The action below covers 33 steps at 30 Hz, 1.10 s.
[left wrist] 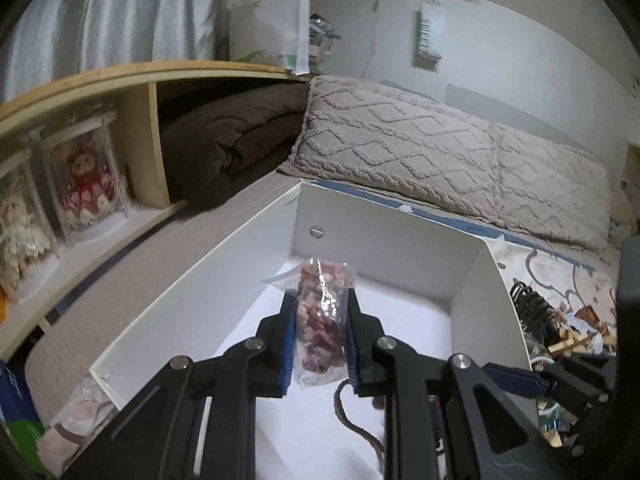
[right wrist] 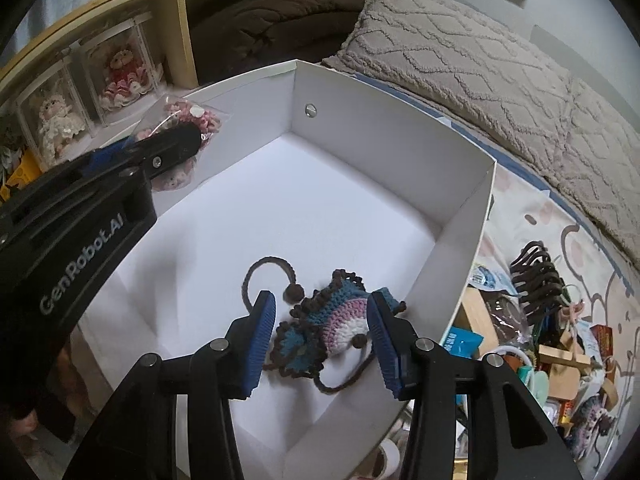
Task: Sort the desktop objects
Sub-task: 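Open the right gripper to drop the crocheted pouch into the box, then lower the candy bag into the box and open the left gripper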
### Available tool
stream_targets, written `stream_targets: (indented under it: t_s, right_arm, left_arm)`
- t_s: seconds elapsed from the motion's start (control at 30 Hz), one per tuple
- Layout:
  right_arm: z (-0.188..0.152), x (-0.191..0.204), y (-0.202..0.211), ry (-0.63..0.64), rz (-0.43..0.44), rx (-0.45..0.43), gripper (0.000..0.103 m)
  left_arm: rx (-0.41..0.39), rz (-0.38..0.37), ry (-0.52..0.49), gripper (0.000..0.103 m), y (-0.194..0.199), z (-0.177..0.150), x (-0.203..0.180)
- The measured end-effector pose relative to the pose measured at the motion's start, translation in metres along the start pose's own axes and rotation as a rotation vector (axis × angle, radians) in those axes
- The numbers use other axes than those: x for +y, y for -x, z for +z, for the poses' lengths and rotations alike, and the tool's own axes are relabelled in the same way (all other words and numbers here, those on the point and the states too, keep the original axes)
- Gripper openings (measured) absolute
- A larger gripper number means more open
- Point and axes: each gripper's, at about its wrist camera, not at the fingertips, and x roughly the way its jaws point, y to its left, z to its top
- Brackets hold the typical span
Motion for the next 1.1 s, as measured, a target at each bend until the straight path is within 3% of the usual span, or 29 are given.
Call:
stream_targets:
  t_s: [0.3, 0.73, 1.1]
  right_arm:
    - [-0.001, -0.001, 0.002, 0.014, -0.014, 0.008, 0.048]
    - [-0.004, 0.001, 0.001, 0.038, -0.03, 0.016, 0.048]
    - [-0.003, 0.002, 0.0, 0.044, -0.034, 0.022, 0.048]
  left_arm:
    - [0.054, -0.021, -0.028, 0.021, -0.003, -0.003, 0.001]
    - [0.114, 0.016, -0.131, 0.021, -0.013, -0.013, -0.014]
    - [0.156, 0.024, -0.156, 0.021, -0.02, -0.017, -0.011]
